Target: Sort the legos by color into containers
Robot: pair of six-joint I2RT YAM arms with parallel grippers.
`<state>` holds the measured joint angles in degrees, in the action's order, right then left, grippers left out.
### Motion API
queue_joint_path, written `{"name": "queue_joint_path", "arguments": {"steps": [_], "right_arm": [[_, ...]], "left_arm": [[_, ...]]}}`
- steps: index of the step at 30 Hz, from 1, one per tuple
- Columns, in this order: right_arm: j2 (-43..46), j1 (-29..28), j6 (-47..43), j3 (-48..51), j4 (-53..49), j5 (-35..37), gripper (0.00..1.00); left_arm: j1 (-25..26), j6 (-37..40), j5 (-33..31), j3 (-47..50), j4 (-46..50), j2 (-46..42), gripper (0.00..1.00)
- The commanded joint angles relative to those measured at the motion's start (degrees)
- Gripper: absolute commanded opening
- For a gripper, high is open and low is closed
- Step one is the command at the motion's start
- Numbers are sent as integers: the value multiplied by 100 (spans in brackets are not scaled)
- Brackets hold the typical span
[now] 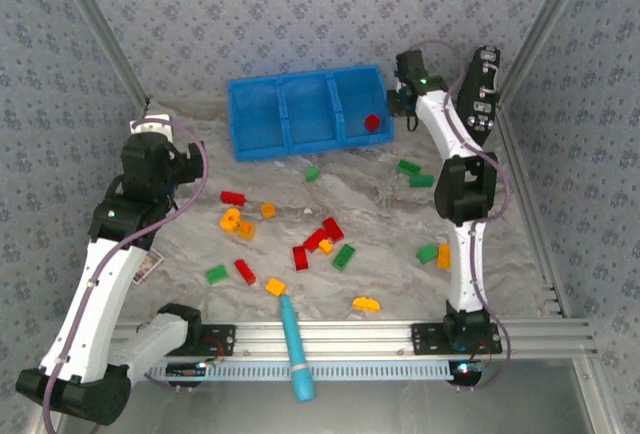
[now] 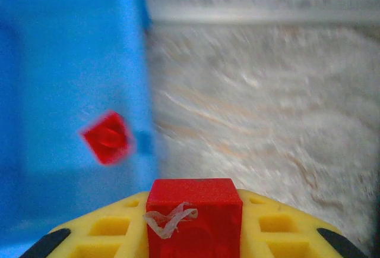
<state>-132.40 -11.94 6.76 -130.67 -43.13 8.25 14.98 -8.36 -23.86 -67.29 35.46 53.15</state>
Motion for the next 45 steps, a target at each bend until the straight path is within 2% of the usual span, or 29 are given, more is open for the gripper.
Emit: {"name": "queue_joint_path", "arguments": {"steps": [1, 9, 16, 21, 25, 31, 34, 38, 45], "right_arm": [[117, -252, -234, -343, 278, 264, 31], [-894, -625, -461, -1430, 264, 44, 31], [-1363, -643, -225, -1634, 436, -193, 37], [-1334, -630, -114, -1642, 415, -458, 44], [-1013, -616, -279, -1453, 375, -672, 50], [-35, -572, -632, -553, 442, -833, 52], [695, -566, -772, 254, 622, -728, 54], [1732, -398, -841, 1624, 737, -653, 57], [3496, 262, -432, 4355, 1125, -741, 59]], "left_arm": [[-31, 105, 21, -40, 112, -136, 96], [-31, -25, 18, -66, 233, -216, 96], [-31, -144, 339, -10, 312, -234, 95], [32, -587, 991, 309, 285, 23, 94], [265, -745, 1163, 549, 32, 493, 92], [774, -1103, 1448, 825, -1052, 1518, 89], [1051, -970, 1759, 707, -1517, 2327, 88], [1417, -1021, 1768, 397, -2101, 3394, 88], [1937, -927, 1709, -820, -2048, 5201, 88]]}}
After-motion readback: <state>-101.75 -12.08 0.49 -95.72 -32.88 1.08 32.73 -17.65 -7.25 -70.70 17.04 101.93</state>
